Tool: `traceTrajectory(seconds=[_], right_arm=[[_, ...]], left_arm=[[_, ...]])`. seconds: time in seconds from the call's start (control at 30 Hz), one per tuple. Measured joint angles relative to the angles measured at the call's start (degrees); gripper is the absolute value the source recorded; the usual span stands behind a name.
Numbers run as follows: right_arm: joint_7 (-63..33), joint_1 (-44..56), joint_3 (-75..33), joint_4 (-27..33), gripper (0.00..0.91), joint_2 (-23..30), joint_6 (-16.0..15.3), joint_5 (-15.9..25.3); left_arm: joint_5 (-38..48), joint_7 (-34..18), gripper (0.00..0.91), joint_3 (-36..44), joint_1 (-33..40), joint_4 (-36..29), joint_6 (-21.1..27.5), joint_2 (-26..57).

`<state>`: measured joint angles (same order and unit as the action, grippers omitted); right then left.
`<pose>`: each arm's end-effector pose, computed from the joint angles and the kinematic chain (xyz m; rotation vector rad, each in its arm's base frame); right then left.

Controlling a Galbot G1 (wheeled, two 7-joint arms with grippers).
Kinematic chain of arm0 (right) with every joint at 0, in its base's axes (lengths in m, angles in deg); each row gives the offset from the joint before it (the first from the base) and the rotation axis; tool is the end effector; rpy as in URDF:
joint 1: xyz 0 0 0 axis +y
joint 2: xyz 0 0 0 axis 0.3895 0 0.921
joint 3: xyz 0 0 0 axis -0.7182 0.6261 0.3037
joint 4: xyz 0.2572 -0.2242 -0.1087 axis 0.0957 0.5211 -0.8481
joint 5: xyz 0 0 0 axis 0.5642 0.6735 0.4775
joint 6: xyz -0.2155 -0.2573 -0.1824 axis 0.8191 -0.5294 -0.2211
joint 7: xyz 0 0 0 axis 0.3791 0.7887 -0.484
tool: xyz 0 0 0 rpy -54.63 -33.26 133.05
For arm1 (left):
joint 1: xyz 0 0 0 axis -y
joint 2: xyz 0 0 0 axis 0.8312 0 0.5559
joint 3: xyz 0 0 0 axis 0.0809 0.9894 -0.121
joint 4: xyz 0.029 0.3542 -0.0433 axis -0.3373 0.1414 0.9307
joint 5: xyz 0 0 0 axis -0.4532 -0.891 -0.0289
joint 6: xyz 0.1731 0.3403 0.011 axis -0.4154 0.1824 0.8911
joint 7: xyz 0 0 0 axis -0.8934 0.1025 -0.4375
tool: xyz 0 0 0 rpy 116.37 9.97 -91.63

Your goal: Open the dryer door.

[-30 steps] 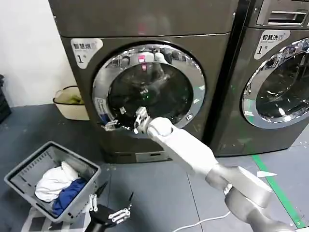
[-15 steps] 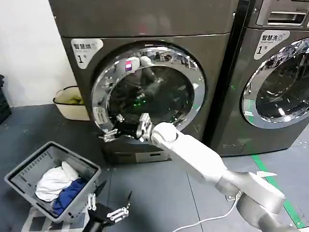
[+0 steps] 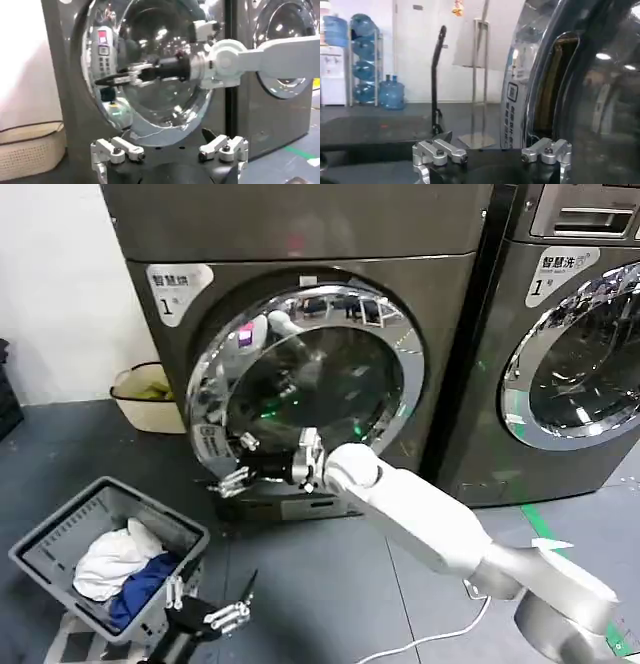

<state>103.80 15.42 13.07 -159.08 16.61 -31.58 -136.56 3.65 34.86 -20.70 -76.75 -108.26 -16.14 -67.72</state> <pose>0.5251 0.1394 -0.1849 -2.0616 2.2979 -0.1593 0.1440 0.0579 -0.2581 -0.5370 -3.0203 -0.1433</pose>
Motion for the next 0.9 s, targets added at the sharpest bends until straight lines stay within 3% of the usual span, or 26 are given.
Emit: traceTrajectory(seconds=[0.4,0.9], right_arm=[[3.2,1.2,0.2,-6.3,0.907,-4.8,0.6,-0.3],[8.7,3.1,-0.2,-12.8,0.907,-10.8,1.7,-2.1]], left_arm=[[10.4,1.2,0.907,-7.9,3.4,2.2,4.8,5.2],[14.5,2.5,0.907,-11.7,12.1,7.4,6.6,14.3]])
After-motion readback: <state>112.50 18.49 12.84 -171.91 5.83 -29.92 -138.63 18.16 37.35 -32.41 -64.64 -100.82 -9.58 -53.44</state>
